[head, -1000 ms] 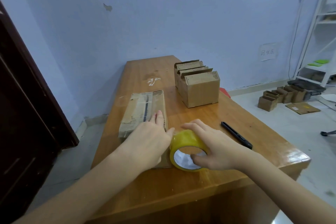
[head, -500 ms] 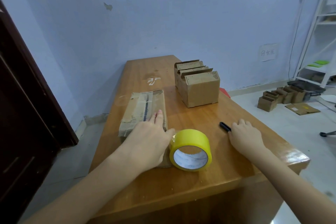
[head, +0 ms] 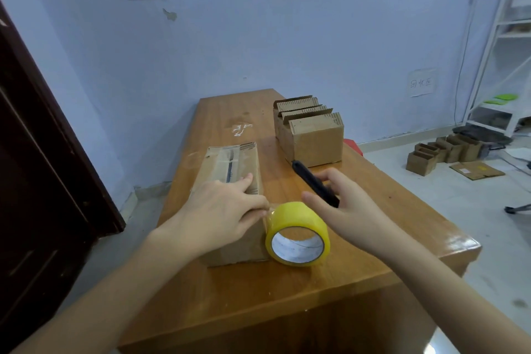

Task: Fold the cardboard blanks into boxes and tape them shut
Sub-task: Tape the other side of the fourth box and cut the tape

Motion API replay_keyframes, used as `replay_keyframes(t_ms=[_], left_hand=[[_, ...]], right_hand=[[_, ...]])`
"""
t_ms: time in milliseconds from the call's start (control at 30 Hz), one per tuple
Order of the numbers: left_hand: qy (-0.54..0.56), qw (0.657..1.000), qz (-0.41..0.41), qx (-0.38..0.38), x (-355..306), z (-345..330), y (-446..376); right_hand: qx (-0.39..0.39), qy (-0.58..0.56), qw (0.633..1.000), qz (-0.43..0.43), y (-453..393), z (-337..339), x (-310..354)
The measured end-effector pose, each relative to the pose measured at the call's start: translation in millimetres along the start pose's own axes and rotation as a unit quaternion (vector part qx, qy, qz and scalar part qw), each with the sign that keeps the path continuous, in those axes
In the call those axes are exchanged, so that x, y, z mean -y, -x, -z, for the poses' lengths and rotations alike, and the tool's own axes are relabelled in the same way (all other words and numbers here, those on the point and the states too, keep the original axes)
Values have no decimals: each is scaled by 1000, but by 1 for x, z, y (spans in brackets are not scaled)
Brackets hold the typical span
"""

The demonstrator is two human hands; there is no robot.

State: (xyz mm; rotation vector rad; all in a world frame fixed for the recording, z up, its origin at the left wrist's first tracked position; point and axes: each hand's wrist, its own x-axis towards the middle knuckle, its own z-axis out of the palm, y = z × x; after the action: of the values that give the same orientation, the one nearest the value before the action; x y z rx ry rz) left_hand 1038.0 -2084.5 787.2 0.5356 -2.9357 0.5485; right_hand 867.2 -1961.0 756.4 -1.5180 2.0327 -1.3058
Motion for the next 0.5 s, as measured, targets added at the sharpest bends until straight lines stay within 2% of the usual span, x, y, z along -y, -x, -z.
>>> replay_keyframes(t_ms=[100, 133, 267, 333, 433, 500], left_hand=[[-14, 999, 27, 22, -4, 5, -3], [-24, 998, 39, 49, -7, 8, -4], [-21, 996, 44, 81, -13, 17, -7], [-19, 995, 39, 85, -13, 14, -5], [25, 996, 38, 74, -8, 7, 0], [59, 995, 67, 49, -1, 4, 1]], right_hand=[[14, -173, 980, -96, 8, -8, 7], [29, -206, 971, -115, 10, -12, 9], [60, -232, 963, -127, 18, -27, 16], [55, -224, 964, -128, 21, -32, 15], [24, -110, 990, -88, 27, -35, 11], [10, -57, 996, -70, 28, -36, 11]])
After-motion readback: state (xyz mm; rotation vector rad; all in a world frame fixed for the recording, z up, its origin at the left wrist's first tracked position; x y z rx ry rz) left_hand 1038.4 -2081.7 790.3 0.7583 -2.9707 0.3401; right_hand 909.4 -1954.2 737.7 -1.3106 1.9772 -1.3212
